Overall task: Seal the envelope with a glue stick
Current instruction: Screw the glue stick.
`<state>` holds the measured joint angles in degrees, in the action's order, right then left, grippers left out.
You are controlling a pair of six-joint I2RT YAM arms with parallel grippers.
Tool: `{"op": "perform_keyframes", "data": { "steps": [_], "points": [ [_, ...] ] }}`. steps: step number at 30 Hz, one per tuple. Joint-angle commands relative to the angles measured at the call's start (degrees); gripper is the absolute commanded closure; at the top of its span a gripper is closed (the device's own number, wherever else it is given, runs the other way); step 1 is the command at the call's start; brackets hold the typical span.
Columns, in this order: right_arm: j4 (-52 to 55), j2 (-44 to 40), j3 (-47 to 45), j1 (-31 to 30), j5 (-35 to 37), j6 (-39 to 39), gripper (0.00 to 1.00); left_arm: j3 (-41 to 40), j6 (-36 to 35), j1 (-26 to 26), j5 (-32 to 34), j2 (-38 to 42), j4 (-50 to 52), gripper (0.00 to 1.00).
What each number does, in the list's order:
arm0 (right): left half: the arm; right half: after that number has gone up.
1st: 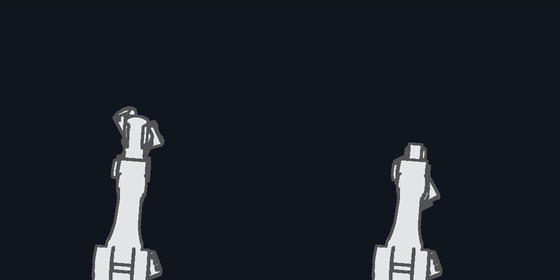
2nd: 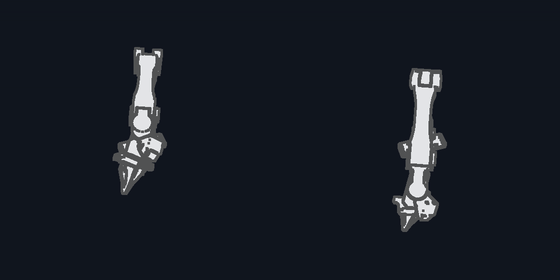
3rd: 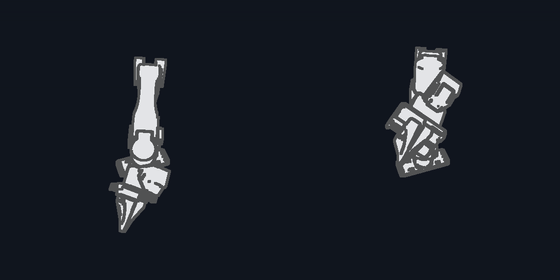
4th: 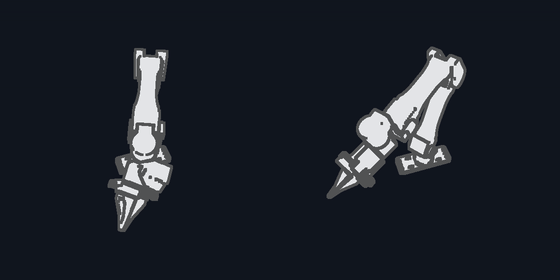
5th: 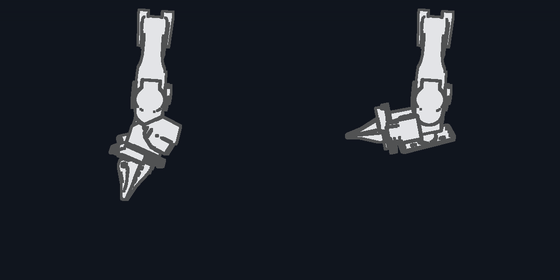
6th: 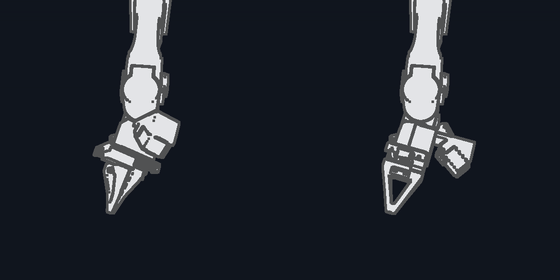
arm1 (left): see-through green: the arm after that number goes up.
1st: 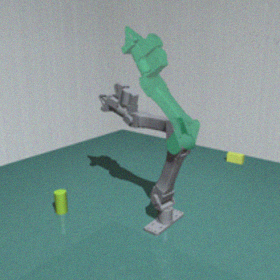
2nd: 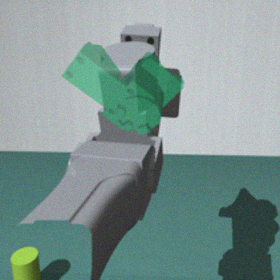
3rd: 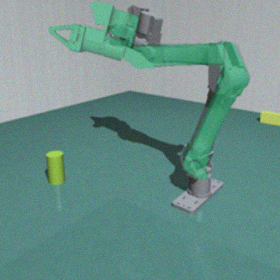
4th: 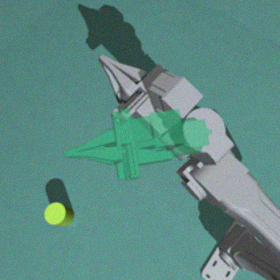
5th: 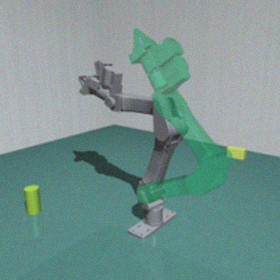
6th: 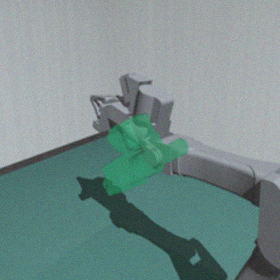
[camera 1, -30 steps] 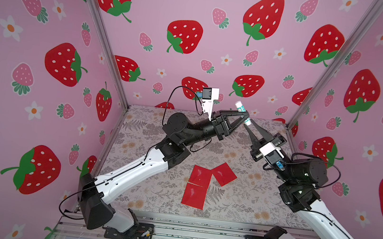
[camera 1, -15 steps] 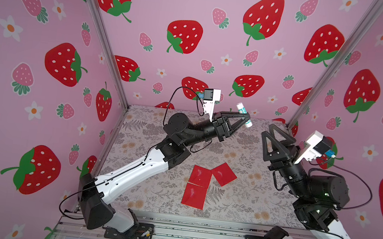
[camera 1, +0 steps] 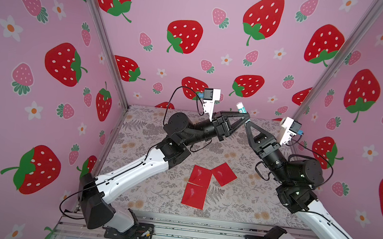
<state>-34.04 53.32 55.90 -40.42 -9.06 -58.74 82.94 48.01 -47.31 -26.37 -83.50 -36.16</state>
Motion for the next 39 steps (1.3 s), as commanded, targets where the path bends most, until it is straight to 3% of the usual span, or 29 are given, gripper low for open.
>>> {"op": "perform_keyframes", "data": {
  "steps": [1, 10, 14, 19, 30, 39],
  "points": [
    [-4.21, 1.01, 2.04, -0.1, -2.09, -2.08, 0.61, 1.7, 0.06, -0.15, -0.68, -0.34, -2.53, 1.0],
    [-2.76, 0.32, 1.14, -0.09, -0.71, -0.2, 0.84, 1.18, 0.51, -0.15, -0.5, -0.43, -3.0, 1.0],
    [-1.44, -0.67, 0.73, -0.09, -0.43, 1.23, 0.88, 0.98, -0.29, -0.16, 0.81, 0.4, -1.41, 0.78],
    [-1.13, -0.67, -0.08, -0.12, -0.52, 1.1, 0.89, 0.64, -0.88, -0.15, 1.64, 1.06, -0.76, 0.71],
    [-1.12, -0.71, -0.43, -0.14, -1.75, 0.49, 0.9, 0.03, -1.22, -0.15, 2.97, 1.85, -0.89, 0.68],
    [-1.12, -0.68, -0.85, -0.14, -2.01, -0.11, 0.9, -0.34, -1.08, -0.13, 3.16, 2.19, -1.28, 0.76]
  ]
}}
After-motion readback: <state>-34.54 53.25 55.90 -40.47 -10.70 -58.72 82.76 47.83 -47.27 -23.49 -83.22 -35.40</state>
